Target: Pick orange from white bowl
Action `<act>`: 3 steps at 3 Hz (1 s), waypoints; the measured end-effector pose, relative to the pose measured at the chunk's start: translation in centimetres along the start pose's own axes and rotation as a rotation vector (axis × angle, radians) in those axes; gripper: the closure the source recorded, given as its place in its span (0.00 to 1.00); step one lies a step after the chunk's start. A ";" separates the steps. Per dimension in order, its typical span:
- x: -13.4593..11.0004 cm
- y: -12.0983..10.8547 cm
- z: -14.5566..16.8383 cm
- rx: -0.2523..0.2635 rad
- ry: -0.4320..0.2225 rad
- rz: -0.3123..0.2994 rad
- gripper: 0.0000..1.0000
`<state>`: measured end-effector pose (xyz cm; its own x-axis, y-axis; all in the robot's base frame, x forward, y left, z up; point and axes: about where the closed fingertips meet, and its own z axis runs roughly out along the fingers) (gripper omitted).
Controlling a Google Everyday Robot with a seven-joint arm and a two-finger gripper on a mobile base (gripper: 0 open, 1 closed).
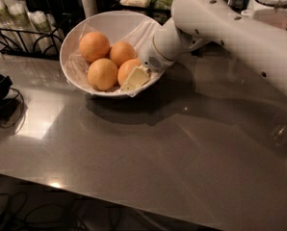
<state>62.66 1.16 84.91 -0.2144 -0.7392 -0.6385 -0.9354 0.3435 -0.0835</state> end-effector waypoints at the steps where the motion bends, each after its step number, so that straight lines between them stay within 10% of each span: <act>1: 0.0 0.0 0.0 0.000 0.000 0.000 0.72; 3: 0.0 0.0 0.0 -0.001 -0.001 0.000 1.00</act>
Offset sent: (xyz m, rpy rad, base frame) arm 0.0000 0.0000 0.0000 0.0000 0.0000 0.0000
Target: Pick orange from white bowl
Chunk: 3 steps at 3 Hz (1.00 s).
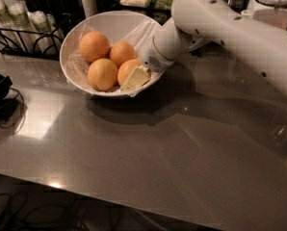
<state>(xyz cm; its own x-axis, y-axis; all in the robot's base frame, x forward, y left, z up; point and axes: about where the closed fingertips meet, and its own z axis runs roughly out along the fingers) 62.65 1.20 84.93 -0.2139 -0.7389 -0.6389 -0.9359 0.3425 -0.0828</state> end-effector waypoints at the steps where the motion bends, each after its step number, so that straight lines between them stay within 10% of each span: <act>1: -0.1 0.0 -0.1 0.000 0.000 0.000 1.00; 3: -2.7 0.0 -7.2 0.071 -0.108 -0.070 1.00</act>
Offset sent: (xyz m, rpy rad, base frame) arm -0.0162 -0.0315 0.0914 0.0877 -0.1619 0.0027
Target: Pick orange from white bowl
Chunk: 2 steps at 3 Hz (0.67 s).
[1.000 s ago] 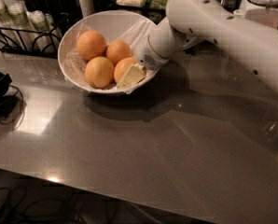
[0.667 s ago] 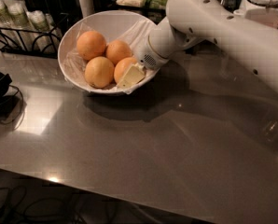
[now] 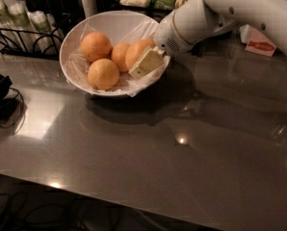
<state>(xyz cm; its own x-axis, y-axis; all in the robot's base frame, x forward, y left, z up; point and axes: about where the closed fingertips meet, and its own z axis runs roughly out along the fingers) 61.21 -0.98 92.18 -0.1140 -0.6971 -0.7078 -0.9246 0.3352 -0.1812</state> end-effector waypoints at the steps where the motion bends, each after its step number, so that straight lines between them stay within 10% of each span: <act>1: -1.4 -0.3 -3.0 -0.004 -0.069 -0.035 1.00; 2: -3.0 -0.1 -5.4 -0.006 -0.122 -0.094 1.00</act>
Offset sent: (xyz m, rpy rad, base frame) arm -0.0251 -0.0223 0.0913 0.1134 -0.1567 0.1394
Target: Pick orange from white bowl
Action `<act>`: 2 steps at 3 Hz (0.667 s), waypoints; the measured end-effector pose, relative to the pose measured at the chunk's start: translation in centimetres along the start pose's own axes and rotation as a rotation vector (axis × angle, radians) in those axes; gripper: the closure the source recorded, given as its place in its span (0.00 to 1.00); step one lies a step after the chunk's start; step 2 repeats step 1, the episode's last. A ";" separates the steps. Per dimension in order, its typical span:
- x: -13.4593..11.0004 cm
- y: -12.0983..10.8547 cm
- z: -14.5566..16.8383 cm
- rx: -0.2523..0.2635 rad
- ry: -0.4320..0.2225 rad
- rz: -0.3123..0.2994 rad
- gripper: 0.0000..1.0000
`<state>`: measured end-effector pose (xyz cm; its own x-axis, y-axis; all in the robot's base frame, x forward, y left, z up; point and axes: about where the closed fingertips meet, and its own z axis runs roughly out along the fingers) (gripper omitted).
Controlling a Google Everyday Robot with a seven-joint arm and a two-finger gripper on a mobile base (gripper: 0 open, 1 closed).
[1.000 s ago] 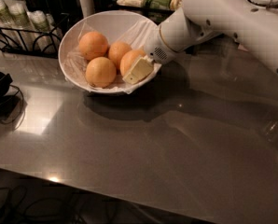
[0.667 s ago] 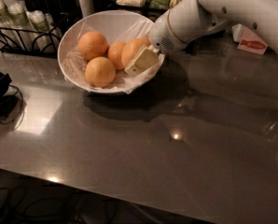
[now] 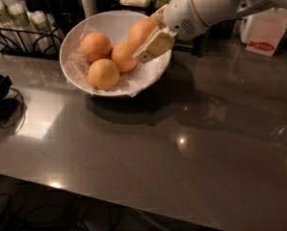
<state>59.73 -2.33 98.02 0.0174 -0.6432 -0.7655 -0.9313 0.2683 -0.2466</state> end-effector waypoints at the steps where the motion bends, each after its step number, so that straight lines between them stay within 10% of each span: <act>1: 0.0 0.0 0.0 0.000 0.000 0.000 1.00; 2: 0.0 0.0 0.0 0.000 0.000 0.000 1.00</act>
Offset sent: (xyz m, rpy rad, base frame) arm 0.0000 0.0000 0.0000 0.0000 0.0000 0.0000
